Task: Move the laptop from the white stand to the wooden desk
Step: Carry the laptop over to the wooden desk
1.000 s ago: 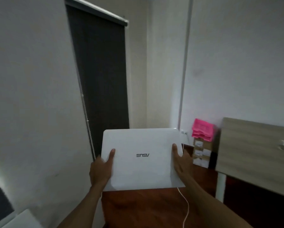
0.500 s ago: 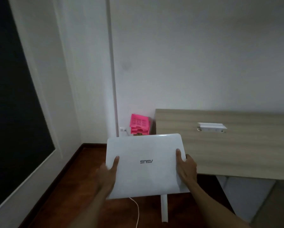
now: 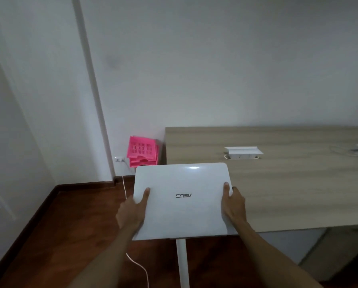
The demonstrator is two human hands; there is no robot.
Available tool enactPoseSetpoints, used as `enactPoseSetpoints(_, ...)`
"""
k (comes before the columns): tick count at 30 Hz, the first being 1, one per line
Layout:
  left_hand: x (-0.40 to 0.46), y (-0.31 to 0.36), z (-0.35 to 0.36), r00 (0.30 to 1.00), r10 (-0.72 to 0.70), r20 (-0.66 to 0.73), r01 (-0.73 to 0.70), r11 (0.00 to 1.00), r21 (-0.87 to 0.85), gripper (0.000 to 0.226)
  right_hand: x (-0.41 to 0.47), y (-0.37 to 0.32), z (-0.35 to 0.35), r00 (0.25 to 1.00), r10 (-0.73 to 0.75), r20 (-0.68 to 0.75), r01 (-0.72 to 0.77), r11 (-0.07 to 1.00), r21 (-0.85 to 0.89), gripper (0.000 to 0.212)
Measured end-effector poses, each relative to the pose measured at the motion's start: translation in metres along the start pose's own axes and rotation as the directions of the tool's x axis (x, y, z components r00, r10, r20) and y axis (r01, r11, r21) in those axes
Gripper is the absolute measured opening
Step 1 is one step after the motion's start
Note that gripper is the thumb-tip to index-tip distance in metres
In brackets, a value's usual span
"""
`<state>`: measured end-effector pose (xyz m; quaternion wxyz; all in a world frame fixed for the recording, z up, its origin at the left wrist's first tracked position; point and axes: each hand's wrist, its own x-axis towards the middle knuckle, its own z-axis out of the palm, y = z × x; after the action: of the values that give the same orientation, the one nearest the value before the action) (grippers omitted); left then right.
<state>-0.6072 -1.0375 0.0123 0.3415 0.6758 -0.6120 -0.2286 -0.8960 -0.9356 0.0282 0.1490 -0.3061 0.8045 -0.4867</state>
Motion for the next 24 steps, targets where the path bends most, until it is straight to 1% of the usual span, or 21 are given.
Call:
enactPoseSetpoints(4, 0.051, 0.021, 0.060, 1.000, -0.031, 0.005, 0.031, 0.999, -0.023, 0.087, 0.083, 0.014, 0.030, 1.000, 0.020, 0.014, -0.019, 0.999, -0.038, 0.074)
enactPoseSetpoints(7, 0.081, 0.041, 0.099, 0.995, -0.099, -0.004, 0.098, 0.995, -0.035, 0.085, 0.146, 0.026, 0.046, 0.997, 0.041, 0.073, -0.031, 0.991, -0.131, 0.076)
enactPoseSetpoints(10, 0.106, 0.052, 0.142, 0.989, -0.149, 0.017, 0.150, 0.988, -0.036, 0.084, 0.201, 0.041, 0.059, 0.988, 0.047, 0.144, -0.015, 0.977, -0.214, 0.074)
enactPoseSetpoints(14, 0.118, 0.057, 0.189, 0.963, -0.263, 0.061, 0.265, 0.964, -0.015, 0.088, 0.251, 0.066, 0.072, 0.970, 0.083, 0.231, -0.019, 0.963, -0.268, 0.070)
enactPoseSetpoints(17, 0.127, 0.058, 0.216, 0.940, -0.328, 0.095, 0.329, 0.944, 0.001, 0.086, 0.275, 0.089, 0.081, 0.956, 0.118, 0.269, -0.028, 0.948, -0.316, 0.070)
enactPoseSetpoints(22, 0.157, 0.051, 0.255, 0.933, -0.324, 0.154, 0.308, 0.944, 0.118, 0.086, 0.296, 0.123, 0.101, 0.936, 0.221, 0.276, -0.110, 0.924, -0.366, 0.070)
enactPoseSetpoints(24, 0.167, 0.043, 0.271, 0.939, -0.303, 0.161, 0.272, 0.944, 0.188, 0.087, 0.302, 0.134, 0.108, 0.930, 0.249, 0.271, -0.135, 0.916, -0.378, 0.067)
